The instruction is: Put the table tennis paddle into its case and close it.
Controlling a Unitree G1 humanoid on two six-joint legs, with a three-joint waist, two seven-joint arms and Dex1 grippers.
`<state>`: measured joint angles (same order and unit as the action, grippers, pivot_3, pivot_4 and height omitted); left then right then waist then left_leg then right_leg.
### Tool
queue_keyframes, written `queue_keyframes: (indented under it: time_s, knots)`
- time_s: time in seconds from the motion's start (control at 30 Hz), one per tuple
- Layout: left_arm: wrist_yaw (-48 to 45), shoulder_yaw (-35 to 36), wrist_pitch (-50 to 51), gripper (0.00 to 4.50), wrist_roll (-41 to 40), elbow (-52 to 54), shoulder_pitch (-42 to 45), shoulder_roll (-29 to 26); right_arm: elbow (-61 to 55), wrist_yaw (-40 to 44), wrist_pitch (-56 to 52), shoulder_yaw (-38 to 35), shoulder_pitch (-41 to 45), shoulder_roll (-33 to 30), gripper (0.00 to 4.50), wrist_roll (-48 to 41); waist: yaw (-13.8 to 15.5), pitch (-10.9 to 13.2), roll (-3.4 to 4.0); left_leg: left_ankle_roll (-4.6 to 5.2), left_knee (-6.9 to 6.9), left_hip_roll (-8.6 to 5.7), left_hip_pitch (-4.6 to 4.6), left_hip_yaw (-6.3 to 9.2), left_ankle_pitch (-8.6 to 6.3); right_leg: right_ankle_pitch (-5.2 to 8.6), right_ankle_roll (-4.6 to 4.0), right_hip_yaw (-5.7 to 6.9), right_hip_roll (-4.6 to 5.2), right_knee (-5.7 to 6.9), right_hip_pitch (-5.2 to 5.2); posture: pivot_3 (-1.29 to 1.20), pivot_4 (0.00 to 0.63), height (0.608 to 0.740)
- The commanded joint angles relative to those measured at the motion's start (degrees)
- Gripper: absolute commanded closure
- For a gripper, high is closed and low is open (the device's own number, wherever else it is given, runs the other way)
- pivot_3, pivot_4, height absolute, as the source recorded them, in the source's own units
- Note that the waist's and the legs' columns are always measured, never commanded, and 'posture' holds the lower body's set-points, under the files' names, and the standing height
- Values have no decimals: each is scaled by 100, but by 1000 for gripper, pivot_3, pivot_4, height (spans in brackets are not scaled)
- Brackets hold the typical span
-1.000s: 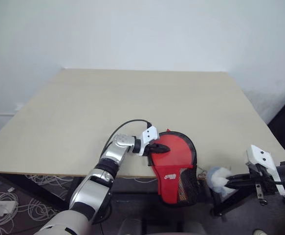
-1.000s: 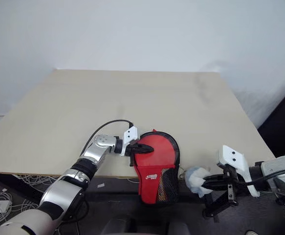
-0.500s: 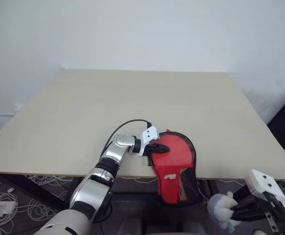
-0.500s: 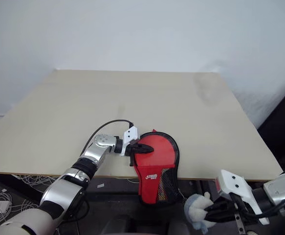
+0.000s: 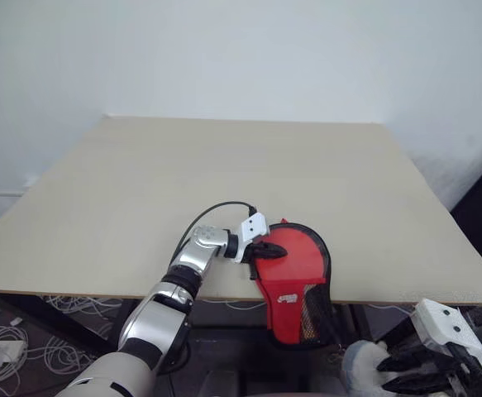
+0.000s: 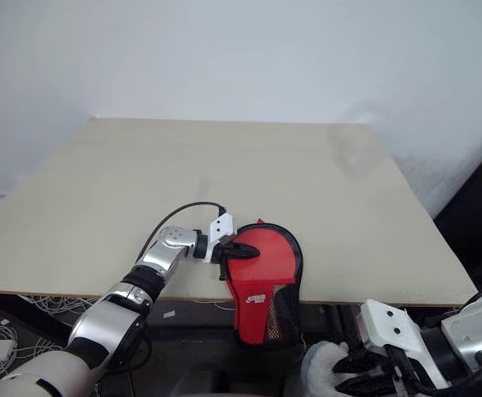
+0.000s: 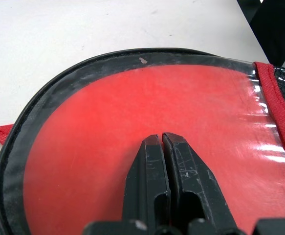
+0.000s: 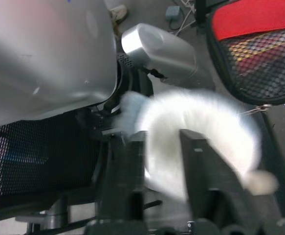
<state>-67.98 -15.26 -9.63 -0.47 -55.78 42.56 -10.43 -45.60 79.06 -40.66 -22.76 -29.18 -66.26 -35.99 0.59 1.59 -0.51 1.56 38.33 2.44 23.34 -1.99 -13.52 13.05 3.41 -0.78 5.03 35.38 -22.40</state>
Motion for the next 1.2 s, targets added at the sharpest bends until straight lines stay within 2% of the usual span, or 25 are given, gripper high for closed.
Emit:
queue_keyframes:
  time_s: [0.03,0.1,0.2,0.27,0.33,0.4,0.43,0.57,0.67,0.73,0.83,0.93,1.03,1.2]
  knots:
    - [69,-190,175,4500,343,-344,-119,-28,46,107,-191,-171,365,-92,1953,-535,-2,0,0,0,0,0,0,0,0,0,0,0,0,0,0,0,0,740]
    - [77,-180,197,4500,339,-347,-106,-38,122,84,-366,-233,690,-114,1278,-881,-5,0,0,0,0,1,0,0,0,0,0,0,0,0,0,0,0,740]
    - [72,-144,242,4500,306,-282,-87,-75,536,-383,-670,-42,1701,-25,132,-1358,-7,-1,-3,0,-1,1,-1,0,0,0,-1,0,0,-1,0,0,0,740]
    - [70,-90,328,4500,242,-166,-70,-104,883,-811,-838,232,2433,121,12,-1449,-18,0,-4,0,-3,3,-4,-3,0,-1,-2,0,0,-2,0,0,0,740]
    - [-17,29,571,4104,59,194,-72,-158,1325,-1352,-982,547,3197,444,0,-1437,-26,-3,-6,0,-6,5,-6,-4,0,-2,-2,0,-1,-3,-1,0,0,740]
    - [-167,199,940,3594,-202,814,-130,-278,1745,-1916,-1114,784,3793,856,0,-1355,-44,1,-13,-1,-11,9,-1,-5,0,-2,-4,0,-5,-4,-8,0,0,740]
    - [-208,256,1100,3199,-286,1071,-169,-329,1850,-2069,-1151,842,3938,984,0,-1327,-50,5,-16,-1,-13,10,5,-8,0,-3,-5,0,-5,-4,-15,0,0,740]
    - [-162,565,1917,1724,-657,2303,-382,-726,2151,-2851,-1174,1112,4258,1578,0,-1098,-42,28,-34,23,-16,9,43,-15,13,-6,-8,-12,-9,3,-40,0,0,740]
    - [7,888,2582,716,-995,3171,-552,-1002,2259,-3407,-1191,1203,4429,2047,0,-1000,-37,33,-26,27,0,8,117,-16,17,-24,-31,-18,-13,32,-118,0,0,740]
    - [208,1226,3105,44,-1286,3781,-663,-1221,2365,-3829,-1172,1214,4550,2415,0,-930,-37,36,-24,29,2,8,119,-15,18,-30,-23,-19,-15,33,-117,0,0,740]
    - [756,1878,3630,44,-1602,4357,-810,-1555,2540,-4389,-1102,1093,4696,2925,0,-858,-46,39,-19,33,11,9,116,-15,21,-28,-18,-19,-15,36,-112,0,0,740]
    - [1462,2278,3503,44,-1416,4240,-967,-1831,2736,-4919,-1079,997,4890,3412,0,-840,-58,41,-12,34,15,11,108,-17,22,-21,-6,-19,-16,40,-107,0,0,740]
    - [1772,2419,3438,44,-1317,4237,-1357,-2060,2985,-5258,-1045,1002,5090,3831,0,-834,-67,44,0,34,12,11,104,-20,23,-23,-7,-19,-16,40,-106,0,0,740]
    - [2158,2531,3485,44,-1405,4616,-2152,-2121,3424,-5506,-849,1246,5383,4271,0,-561,-59,45,3,33,3,12,107,-25,23,-39,-28,-20,-15,37,-110,0,0,740]
